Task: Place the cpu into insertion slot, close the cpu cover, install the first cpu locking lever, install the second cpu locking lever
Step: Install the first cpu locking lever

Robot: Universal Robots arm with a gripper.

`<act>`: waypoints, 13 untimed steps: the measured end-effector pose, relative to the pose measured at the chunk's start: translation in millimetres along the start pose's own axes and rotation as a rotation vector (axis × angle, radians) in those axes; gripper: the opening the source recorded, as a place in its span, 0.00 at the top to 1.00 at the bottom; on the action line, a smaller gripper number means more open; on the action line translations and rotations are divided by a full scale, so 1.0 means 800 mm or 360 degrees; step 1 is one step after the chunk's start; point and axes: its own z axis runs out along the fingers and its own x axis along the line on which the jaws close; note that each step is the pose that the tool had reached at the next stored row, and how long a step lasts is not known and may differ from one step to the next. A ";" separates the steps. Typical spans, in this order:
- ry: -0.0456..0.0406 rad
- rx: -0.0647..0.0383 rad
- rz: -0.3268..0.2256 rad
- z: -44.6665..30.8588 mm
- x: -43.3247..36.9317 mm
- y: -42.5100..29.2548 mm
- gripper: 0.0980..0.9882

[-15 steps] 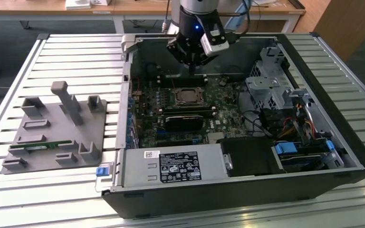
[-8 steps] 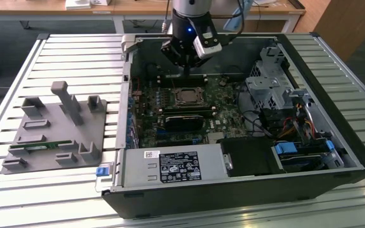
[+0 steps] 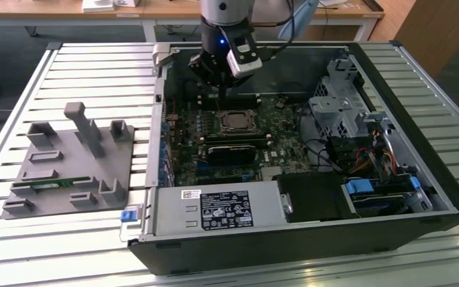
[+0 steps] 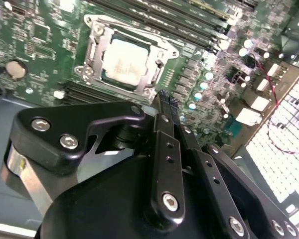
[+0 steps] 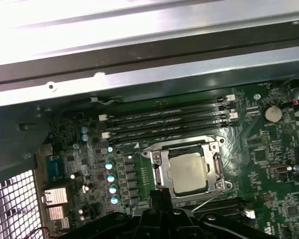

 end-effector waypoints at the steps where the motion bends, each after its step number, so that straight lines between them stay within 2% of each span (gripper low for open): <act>1: 0.0000 0.0000 0.0000 0.0010 0.002 -0.0004 0.99; 13: -0.0001 0.0000 -0.0011 0.0056 0.020 -0.0026 0.99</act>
